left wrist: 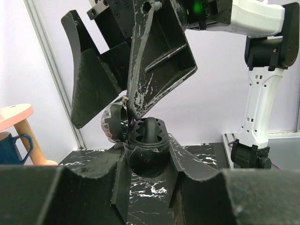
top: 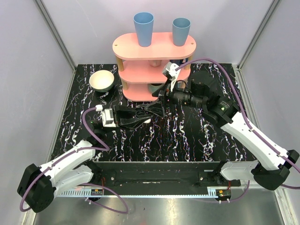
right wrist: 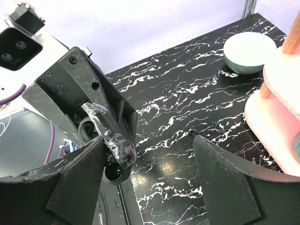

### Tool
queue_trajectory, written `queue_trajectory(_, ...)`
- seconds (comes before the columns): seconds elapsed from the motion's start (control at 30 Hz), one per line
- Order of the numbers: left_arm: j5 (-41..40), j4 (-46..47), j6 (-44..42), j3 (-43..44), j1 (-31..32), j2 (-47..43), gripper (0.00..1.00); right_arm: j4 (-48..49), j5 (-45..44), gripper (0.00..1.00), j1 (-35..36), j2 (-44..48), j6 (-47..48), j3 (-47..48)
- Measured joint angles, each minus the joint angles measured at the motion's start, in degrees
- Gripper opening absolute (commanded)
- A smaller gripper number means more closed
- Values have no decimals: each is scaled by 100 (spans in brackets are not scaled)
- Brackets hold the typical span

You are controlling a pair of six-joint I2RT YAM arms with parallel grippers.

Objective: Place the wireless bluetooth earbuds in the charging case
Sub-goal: Open the charging case.

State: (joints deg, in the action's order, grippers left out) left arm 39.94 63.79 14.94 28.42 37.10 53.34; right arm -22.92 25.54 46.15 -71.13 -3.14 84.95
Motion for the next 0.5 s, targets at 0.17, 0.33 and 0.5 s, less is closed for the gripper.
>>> queue_trajectory(0.17,26,-24,0,0,-2,-44,0,76,-11,80,-7,-31,-9,0)
queue_trajectory(0.33,-7,-33,0,0,-2,-48,0,85,15,81,-7,-52,-20,0)
queue_trajectory(0.5,-76,-22,-2,-44,-2,-48,0,94,11,82,-9,-52,-17,0)
